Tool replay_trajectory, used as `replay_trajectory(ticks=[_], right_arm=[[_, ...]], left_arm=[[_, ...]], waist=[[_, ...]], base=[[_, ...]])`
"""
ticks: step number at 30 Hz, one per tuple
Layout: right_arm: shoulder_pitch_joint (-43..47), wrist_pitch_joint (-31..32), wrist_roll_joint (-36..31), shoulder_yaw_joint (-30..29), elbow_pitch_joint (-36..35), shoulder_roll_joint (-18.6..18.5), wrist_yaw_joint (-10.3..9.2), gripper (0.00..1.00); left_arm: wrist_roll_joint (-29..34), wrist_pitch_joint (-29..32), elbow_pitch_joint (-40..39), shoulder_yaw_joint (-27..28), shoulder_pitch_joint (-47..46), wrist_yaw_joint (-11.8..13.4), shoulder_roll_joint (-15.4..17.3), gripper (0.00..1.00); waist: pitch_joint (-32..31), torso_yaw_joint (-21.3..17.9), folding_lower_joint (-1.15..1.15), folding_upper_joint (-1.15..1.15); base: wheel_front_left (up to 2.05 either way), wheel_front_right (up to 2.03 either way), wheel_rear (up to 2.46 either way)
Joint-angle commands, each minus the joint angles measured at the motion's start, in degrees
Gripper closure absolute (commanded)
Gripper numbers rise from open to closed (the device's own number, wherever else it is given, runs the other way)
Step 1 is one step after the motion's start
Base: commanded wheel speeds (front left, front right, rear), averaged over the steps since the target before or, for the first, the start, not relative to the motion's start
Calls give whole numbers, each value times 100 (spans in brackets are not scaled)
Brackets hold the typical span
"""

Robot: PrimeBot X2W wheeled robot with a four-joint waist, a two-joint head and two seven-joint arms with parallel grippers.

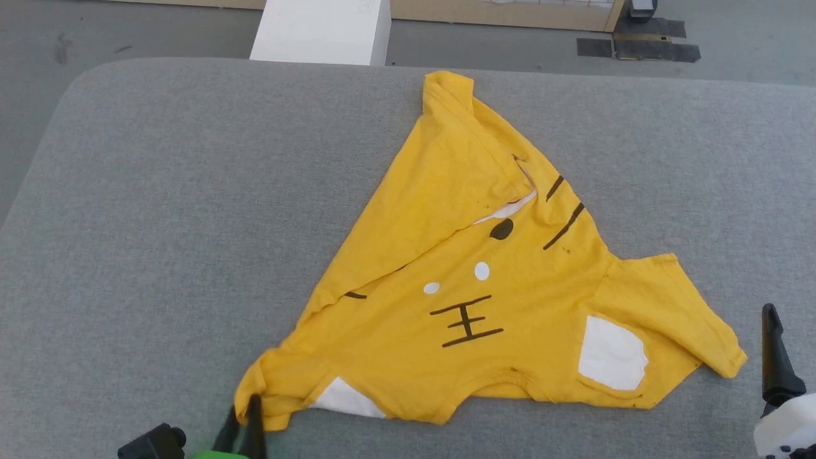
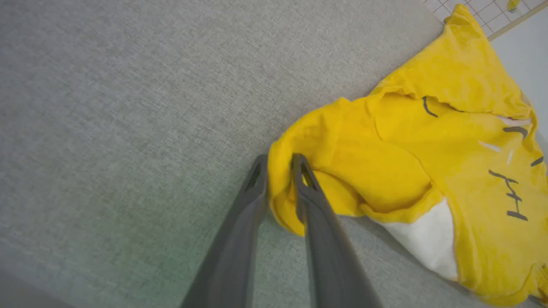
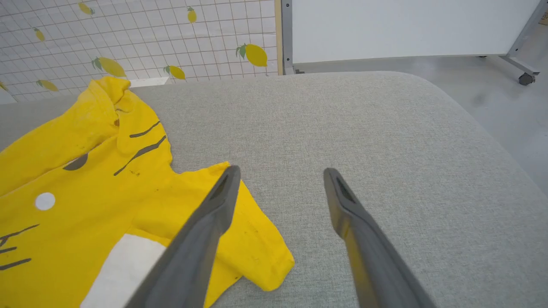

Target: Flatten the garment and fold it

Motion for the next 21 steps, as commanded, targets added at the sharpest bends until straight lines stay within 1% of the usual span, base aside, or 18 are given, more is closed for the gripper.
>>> replay_trajectory(ticks=[1, 4, 6, 8, 10, 11, 13, 14, 16, 17, 18, 21], right_arm=[[-16, 13, -5, 18, 7, 4, -9, 0], [-5, 27, -5, 34, 4, 4, -9, 0], [12, 30, -3, 42, -11, 4, -9, 0], [25, 35, 0, 34, -34, 4, -9, 0], [21, 41, 3, 32, -57, 4, -9, 0], [9, 42, 5, 37, -67, 4, -9, 0], [-19, 47, 4, 60, -75, 4, -9, 0], [-39, 47, 2, 79, -77, 4, -9, 0], [-85, 44, 2, 113, -84, 4, -9, 0], [-112, 42, 2, 130, -86, 4, -9, 0], [-133, 42, -3, 139, -86, 4, -9, 0], [-174, 46, -18, 167, -82, 4, -9, 0]], left_arm=[[61, -104, 1, 20, -145, -19, -40, 0], [287, -250, -181, -35, -361, -50, 63, 0], [496, -344, -542, -75, -578, -41, 152, 0], [873, -287, -931, -240, -854, -23, 354, 0], [1328, -47, -1274, -510, -1180, 23, 567, 0], [1561, 126, -1358, -680, -1400, -9, 689, 0], [1911, 456, -1336, -1012, -1804, -94, 815, 0], [2146, 631, -1257, -1208, -1989, -167, 921, 0], [2439, 897, -979, -1534, -2381, -360, 1005, 0], [2685, 1060, -736, -1778, -2609, -555, 1141, 0], [2815, 1180, -491, -1961, -2802, -714, 1175, 0], [3050, 1340, 136, -2288, -3191, -1006, 1188, 0]], waist=[[-30, 17, 0, 0], [-61, 22, 0, 0], [-61, 25, 0, 0], [-33, 28, 0, 0], [17, 21, 0, 0], [57, 11, 0, 0], [126, -6, 0, 0], [158, -24, 0, 0], [234, -57, 0, 0], [271, -78, 0, 0], [305, -95, 0, 0], [380, -158, 0, 0]], base=[[0, 0, 0], [0, 0, 0], [0, 0, 0], [0, 0, 0], [0, 0, 0], [0, 0, 0], [0, 0, 0], [0, 0, 0], [0, 0, 0], [0, 0, 0], [0, 0, 0], [0, 0, 0]])
